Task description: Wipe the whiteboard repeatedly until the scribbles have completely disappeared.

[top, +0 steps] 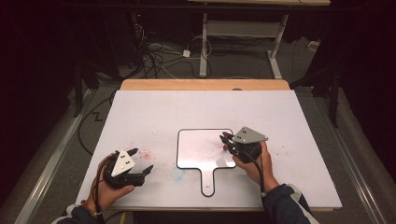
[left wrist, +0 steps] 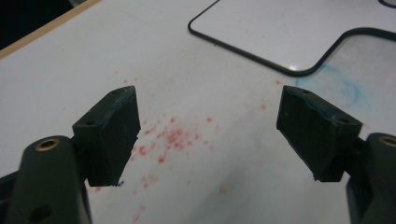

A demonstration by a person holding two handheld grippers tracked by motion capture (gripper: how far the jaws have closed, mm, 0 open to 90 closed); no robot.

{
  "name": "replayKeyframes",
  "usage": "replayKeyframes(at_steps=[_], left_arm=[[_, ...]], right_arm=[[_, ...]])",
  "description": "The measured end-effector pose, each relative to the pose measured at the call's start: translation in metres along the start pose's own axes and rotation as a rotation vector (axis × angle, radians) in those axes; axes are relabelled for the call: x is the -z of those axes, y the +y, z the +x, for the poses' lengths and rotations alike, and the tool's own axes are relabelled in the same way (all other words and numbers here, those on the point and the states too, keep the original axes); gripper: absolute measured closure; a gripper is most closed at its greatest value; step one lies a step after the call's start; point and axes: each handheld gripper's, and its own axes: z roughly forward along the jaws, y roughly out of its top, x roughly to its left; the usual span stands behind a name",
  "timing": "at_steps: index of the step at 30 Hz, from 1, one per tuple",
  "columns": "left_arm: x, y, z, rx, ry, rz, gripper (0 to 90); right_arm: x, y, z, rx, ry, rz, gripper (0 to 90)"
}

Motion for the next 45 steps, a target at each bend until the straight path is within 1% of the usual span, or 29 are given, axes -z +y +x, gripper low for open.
replayKeyframes(at_steps=[1,2,4,6,8,10,12,13,14,16,17,18,19,20,22,23,24,26,28,30,31,32,34,37,39,41,43,44,45], left_arm=[[0.002,-0.003,0.0,0.018,-0.003,0.009,20.8],[0.004,-0.005,0.001,0.023,-0.004,0.014,20.7],[0.005,-0.008,0.001,0.028,0.0,0.018,20.8],[0.006,-0.009,0.002,0.027,-0.003,0.019,20.7],[0.005,-0.009,0.003,0.028,-0.005,0.02,20.7],[0.005,-0.009,0.003,0.029,-0.007,0.02,20.7],[0.004,-0.008,0.003,0.03,-0.01,0.019,20.7],[0.004,-0.008,0.003,0.032,-0.011,0.016,20.7],[0.003,-0.008,0.002,0.036,-0.013,0.013,20.7],[0.003,-0.007,0.001,0.029,-0.012,0.014,20.2],[0.003,-0.007,0.001,0.019,-0.01,0.018,19.9],[0.002,-0.007,0.001,0.015,-0.006,0.017,19.9],[0.002,-0.007,0.001,0.019,-0.009,0.015,19.9],[0.001,-0.007,0.001,0.027,-0.014,0.01,19.9],[0.002,-0.007,0.001,0.021,-0.014,0.008,19.9],[0.002,-0.006,0.001,0.024,-0.015,0.005,19.9],[0.002,-0.006,0.001,0.019,-0.013,0.009,19.9],[0.002,-0.006,0.001,0.019,-0.014,0.008,19.9],[0.002,-0.006,-0.001,0.019,-0.011,0.008,20.0],[0.002,-0.006,-0.002,0.015,-0.009,0.005,19.9],[0.003,-0.006,-0.002,0.008,-0.009,0.009,19.9],[0.003,-0.006,-0.003,0.006,-0.009,0.008,19.9],[0.003,-0.006,-0.003,0.006,-0.011,0.007,19.9],[0.002,-0.006,-0.002,0.009,-0.012,0.012,19.9],[0.002,-0.006,-0.002,0.007,-0.011,0.013,19.9],[0.002,-0.006,-0.002,0.006,-0.012,0.015,19.9],[0.002,-0.006,-0.003,0.007,-0.013,0.012,19.9],[0.002,-0.006,-0.003,0.008,-0.012,0.013,19.9],[0.002,-0.007,-0.003,0.009,-0.011,0.013,19.9]], right_arm=[[0.0,-0.001,-0.003,-0.006,-0.021,0.004,81.3],[-0.001,-0.002,-0.007,-0.013,-0.041,0.004,81.4],[-0.004,-0.004,-0.015,-0.047,-0.055,-0.003,81.4],[-0.007,-0.003,-0.017,-0.052,-0.072,-0.007,81.3],[-0.01,-0.001,-0.013,-0.046,-0.06,-0.008,81.3],[-0.01,0.001,-0.009,-0.059,0.0,-0.017,81.3],[-0.013,0.003,-0.003,-0.021,0.011,-0.021,81.3],[-0.014,0.004,-0.003,-0.015,0.006,-0.022,81.3],[-0.016,0.004,-0.006,-0.013,-0.014,-0.018,81.3],[-0.02,0.003,-0.012,0.005,-0.079,-0.006,81.3],[-0.02,0.003,-0.016,-0.008,-0.087,-0.005,81.3],[-0.02,0.002,-0.018,-0.034,-0.084,-0.009,81.3],[-0.02,0.002,-0.018,-0.034,-0.08,-0.01,81.3],[-0.02,0.003,-0.016,-0.032,-0.055,-0.012,81.3],[-0.02,0.003,-0.013,-0.083,0.023,-0.036,81.3],[-0.02,0.004,-0.01,-0.077,0.05,-0.041,81.3],[-0.021,0.005,-0.008,-0.05,0.047,-0.036,81.3],[-0.023,0.007,-0.008,-0.014,0.014,-0.019,81.3],[-0.025,0.006,-0.016,0.008,-0.059,-0.003,81.4],[-0.025,0.002,-0.029,-0.053,-0.071,-0.016,81.3],[-0.026,0.001,-0.033,-0.07,-0.077,-0.016,81.3],[-0.026,0.001,-0.035,-0.069,-0.084,-0.015,81.3],[-0.025,0.001,-0.032,-0.078,-0.07,-0.015,81.3],[-0.025,0.004,-0.019,-0.097,0.028,-0.042,81.3],[-0.025,0.008,-0.006,-0.082,0.086,-0.044,81.3],[-0.026,0.012,0.006,-0.061,0.121,-0.039,81.3],[-0.027,0.015,0.015,-0.043,0.134,-0.038,81.3],[-0.028,0.016,0.017,-0.021,0.126,-0.031,81.3],[-0.028,0.017,0.017,-0.023,0.122,-0.025,81.3]])
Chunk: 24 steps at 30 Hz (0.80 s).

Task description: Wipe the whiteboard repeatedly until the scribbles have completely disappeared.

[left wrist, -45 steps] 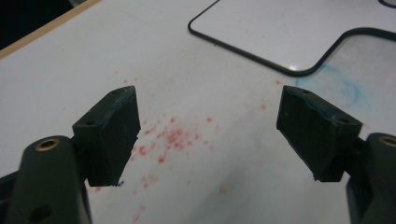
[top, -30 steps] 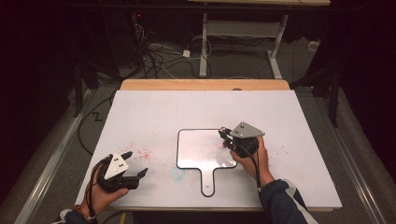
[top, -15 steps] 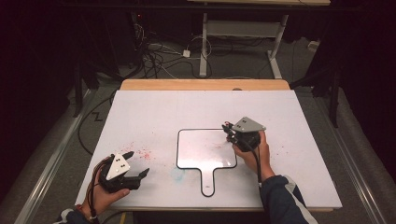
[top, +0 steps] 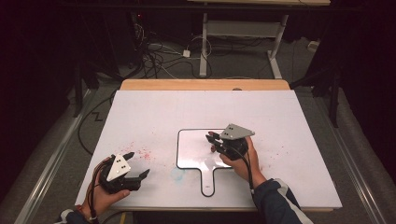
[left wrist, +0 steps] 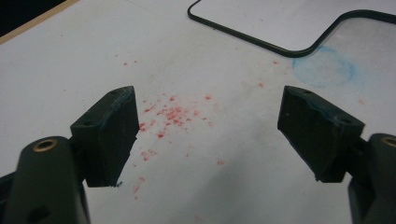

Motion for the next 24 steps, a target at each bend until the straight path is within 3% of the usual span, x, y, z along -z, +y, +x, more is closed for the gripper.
replayKeyframes(at_steps=[1,4,6,7,9,12,14,16,18,19,21,24], left_arm=[[0.0,0.0,0.0,0.001,-0.001,0.0,19.9],[0.0,-0.001,0.001,0.004,-0.002,0.0,19.9],[0.0,-0.001,0.001,0.003,-0.002,0.003,19.9],[0.0,0.0,0.001,0.004,-0.002,0.003,19.9],[-0.001,0.0,0.001,0.001,-0.004,0.007,19.9],[-0.001,0.0,0.0,0.0,-0.004,0.005,19.9],[-0.001,0.0,0.0,-0.001,-0.006,0.006,19.9],[0.0,0.0,0.0,0.002,-0.003,0.003,19.9],[0.001,-0.001,0.0,0.004,-0.003,0.001,19.9],[0.001,-0.001,0.001,0.004,-0.002,0.002,19.9],[0.0,-0.001,0.001,0.005,-0.004,0.003,19.9],[-0.001,0.0,0.001,0.004,-0.004,0.004,19.9]], right_arm=[[0.0,0.0,-0.002,-0.003,-0.011,0.005,81.3],[0.003,-0.002,-0.013,0.016,-0.113,0.033,81.3],[0.006,-0.005,-0.023,-0.036,-0.135,0.029,81.3],[0.006,-0.006,-0.024,-0.054,-0.134,0.024,81.3],[0.006,-0.005,-0.02,-0.044,-0.133,0.028,81.3],[0.003,-0.002,-0.008,-0.063,-0.058,0.007,81.3],[0.001,0.001,0.0,-0.016,-0.059,0.024,81.3],[0.001,0.001,-0.001,-0.014,-0.073,0.028,81.3],[0.001,0.0,-0.007,0.033,-0.156,0.048,81.3],[0.001,-0.002,-0.011,0.029,-0.181,0.05,81.3],[0.003,-0.005,-0.019,-0.019,-0.192,0.037,81.3],[0.0,-0.004,-0.018,-0.019,-0.199,0.03,81.3]])
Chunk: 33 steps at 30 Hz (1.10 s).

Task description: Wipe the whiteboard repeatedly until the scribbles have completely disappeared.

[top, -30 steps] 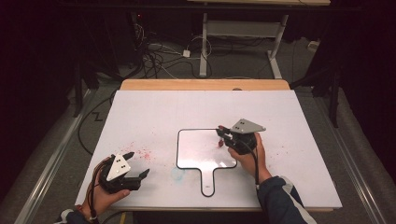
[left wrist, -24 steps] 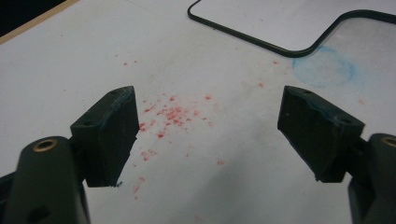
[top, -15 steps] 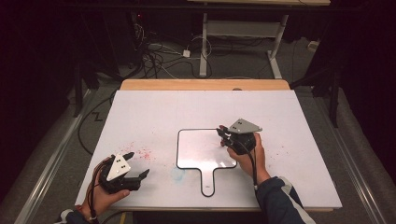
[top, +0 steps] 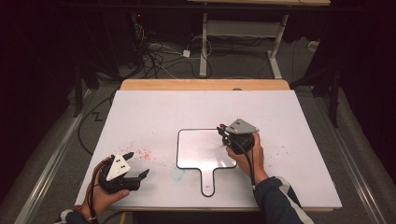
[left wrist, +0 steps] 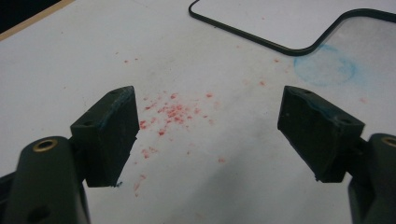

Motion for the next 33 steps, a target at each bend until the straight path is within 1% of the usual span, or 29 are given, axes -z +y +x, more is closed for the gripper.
replayKeyframes(at_steps=[2,3,5,7,8,9,10,11,13,14,15,16,18,19,20,22,24,25,26,27,28,29,32,33], left_arm=[[0.0,0.0,0.0,-0.006,-0.002,0.004,19.9],[0.0,0.0,-0.001,-0.004,-0.003,0.001,19.9],[0.0,0.0,-0.001,-0.003,-0.003,0.001,19.9],[0.0,0.0,0.0,0.0,-0.004,0.0,19.9],[0.0,0.0,0.0,0.002,-0.004,0.0,19.9],[0.0,0.0,0.0,0.004,-0.006,-0.002,19.9],[0.001,-0.001,0.0,0.005,-0.007,-0.004,19.9],[0.001,-0.001,0.001,0.004,-0.008,-0.004,19.9],[0.001,-0.001,0.0,0.003,-0.007,-0.004,19.9],[0.001,-0.001,0.0,0.006,-0.008,-0.005,19.9],[0.001,-0.001,0.0,0.006,-0.009,-0.004,19.9],[0.001,-0.001,0.0,0.006,-0.009,-0.004,19.9],[0.0,0.0,0.0,0.006,-0.009,-0.004,19.9],[-0.001,0.0,0.0,0.005,-0.01,-0.002,19.9],[-0.001,0.0,0.0,0.001,-0.011,0.002,19.9],[-0.001,0.0,0.0,0.001,-0.016,0.0,19.9],[-0.001,0.0,-0.001,-0.006,-0.018,0.001,19.9],[-0.001,0.0,-0.002,-0.006,-0.018,0.0,19.9],[-0.001,0.0,-0.002,-0.006,-0.018,0.0,19.9],[-0.001,0.0,-0.002,-0.006,-0.018,0.0,19.9],[-0.001,0.0,-0.002,-0.005,-0.02,-0.001,19.9],[-0.001,0.0,-0.001,-0.005,-0.021,0.0,19.9],[-0.002,0.0,-0.001,-0.004,-0.024,0.0,19.9],[-0.001,0.0,-0.001,-0.005,-0.023,0.0,19.9]], right_arm=[[-0.003,0.001,0.005,-0.01,0.016,-0.016,81.3],[-0.005,0.002,0.008,-0.017,0.037,-0.025,81.3],[-0.007,0.005,0.014,-0.024,0.064,-0.033,81.3],[-0.009,0.007,0.022,-0.012,0.091,-0.036,81.3],[-0.009,0.009,0.024,-0.005,0.089,-0.032,81.3],[-0.01,0.01,0.026,0.012,0.083,-0.028,81.3],[-0.01,0.01,0.026,0.013,0.076,-0.021,81.3],[-0.01,0.01,0.025,0.015,0.053,-0.012,81.4],[-0.01,0.009,0.021,0.073,-0.025,0.014,81.4],[-0.01,0.008,0.018,0.052,-0.03,0.012,81.3],[-0.009,0.008,0.015,0.03,-0.02,0.009,81.2],[-0.009,0.008,0.015,0.026,-0.006,0.005,81.3],[-0.007,0.008,0.018,-0.004,0.057,-0.01,81.3],[-0.006,0.008,0.022,-0.011,0.078,-0.01,81.2],[-0.005,0.009,0.025,0.003,0.083,-0.005,81.3],[-0.006,0.012,0.03,0.032,0.075,0.004,81.3],[-0.009,0.012,0.028,0.029,0.058,0.005,81.3],[-0.01,0.012,0.027,0.03,0.039,0.007,81.3],[-0.012,0.012,0.024,0.024,0.019,0.006,81.3],[-0.014,0.012,0.021,0.007,0.018,0.002,81.3],[-0.016,0.012,0.017,-0.022,0.013,-0.002,81.3],[-0.018,0.012,0.016,-0.032,0.01,-0.004,81.3],[-0.024,0.015,0.02,-0.043,0.034,-0.022,81.3],[-0.027,0.016,0.023,-0.06,0.061,-0.032,81.3]])
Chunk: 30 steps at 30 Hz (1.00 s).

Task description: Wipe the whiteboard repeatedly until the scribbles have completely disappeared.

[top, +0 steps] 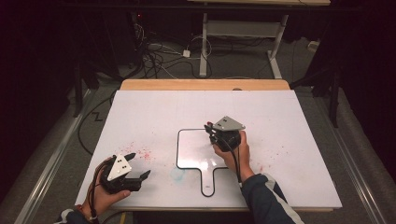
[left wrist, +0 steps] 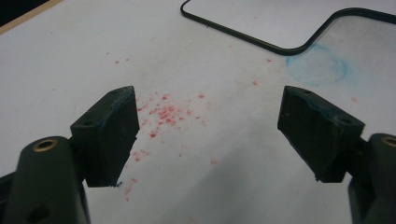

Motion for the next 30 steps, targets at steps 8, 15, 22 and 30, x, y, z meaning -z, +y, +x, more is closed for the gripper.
replayKeyframes(at_steps=[8,15,22,30], left_arm=[[0.0,-0.001,0.0,0.0,-0.009,-0.001,19.9],[0.0,0.0,-0.001,-0.004,-0.013,0.003,19.9],[-0.002,0.001,-0.002,-0.011,-0.017,0.007,19.9],[-0.001,0.0,-0.002,-0.008,-0.017,0.008,19.9]], right_arm=[[-0.007,0.003,0.012,-0.034,0.096,-0.027,81.3],[-0.001,0.004,0.005,0.038,-0.045,0.033,81.3],[-0.002,0.004,0.023,0.007,0.066,0.002,81.3],[0.011,-0.005,-0.012,-0.067,-0.086,0.033,81.3]])
